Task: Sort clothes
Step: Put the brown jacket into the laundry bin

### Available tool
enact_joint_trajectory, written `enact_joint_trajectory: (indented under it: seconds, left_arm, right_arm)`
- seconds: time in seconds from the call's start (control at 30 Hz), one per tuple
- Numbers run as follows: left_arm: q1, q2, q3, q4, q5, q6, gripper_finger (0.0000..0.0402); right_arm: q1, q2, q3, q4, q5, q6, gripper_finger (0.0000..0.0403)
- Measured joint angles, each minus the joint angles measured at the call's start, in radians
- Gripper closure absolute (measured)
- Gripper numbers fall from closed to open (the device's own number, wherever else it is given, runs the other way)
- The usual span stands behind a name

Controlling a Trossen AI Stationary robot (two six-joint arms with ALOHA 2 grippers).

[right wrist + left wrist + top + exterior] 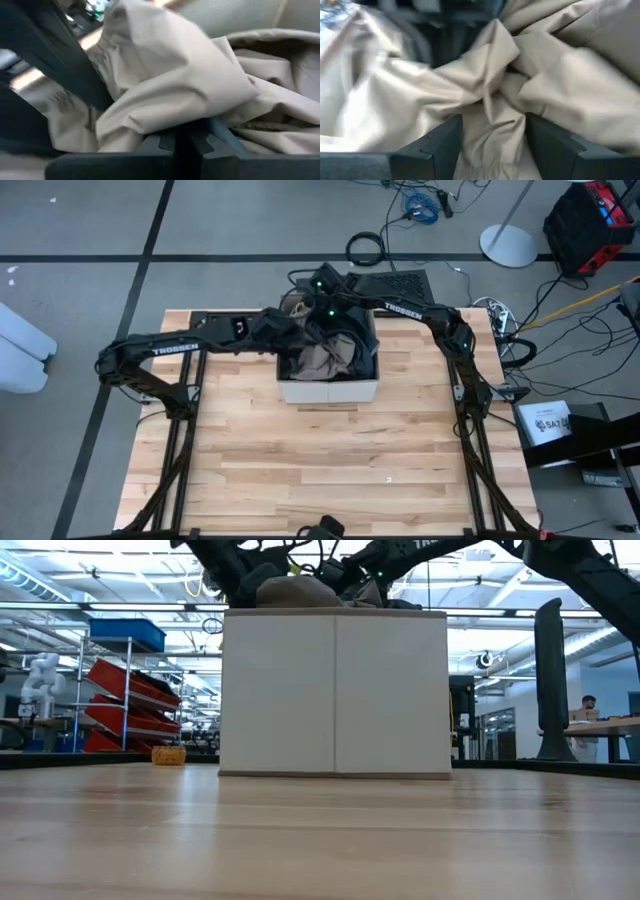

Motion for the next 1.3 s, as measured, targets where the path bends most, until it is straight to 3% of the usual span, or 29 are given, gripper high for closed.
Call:
enact_joint_trajectory:
  seconds: [0.2, 0.47, 0.6, 0.87, 0.93, 1.1, 1.3]
  left_arm:
    - [-0.001, -0.035, 0.067, -0.053, -0.088, 0.057, 0.0178]
    - [0.000, -0.242, 0.066, -0.078, -0.188, 0.116, 0.0178]
    - [0.001, -0.349, 0.033, -0.076, -0.146, 0.088, 0.0178]
    - [0.000, -0.416, -0.072, -0.035, -0.129, 0.056, 0.0178]
    - [-0.002, -0.417, -0.113, 0.026, -0.092, 0.039, 0.0178]
    - [-0.033, -0.407, -0.266, 0.361, 0.167, 0.009, 0.0178]
    - [-0.058, -0.290, -0.414, 0.843, 0.048, -0.068, 0.0178]
  right_arm:
    - [-0.001, 0.000, 0.001, -0.060, 0.054, -0.019, 0.0403]
    - [-0.024, 0.000, -0.075, -0.109, 0.053, -0.008, 0.0403]
    - [-0.023, -0.004, -0.181, -0.008, 0.080, 0.022, 0.0403]
    - [0.014, -0.005, -0.315, 0.210, 0.283, 0.152, 0.0403]
    - [0.013, -0.006, -0.341, 0.236, 0.299, 0.194, 0.0403]
    - [0.008, -0.006, -0.356, 0.244, 0.307, 0.250, 0.0403]
    - [0.031, -0.012, -0.352, 0.276, 0.326, 0.304, 0.0403]
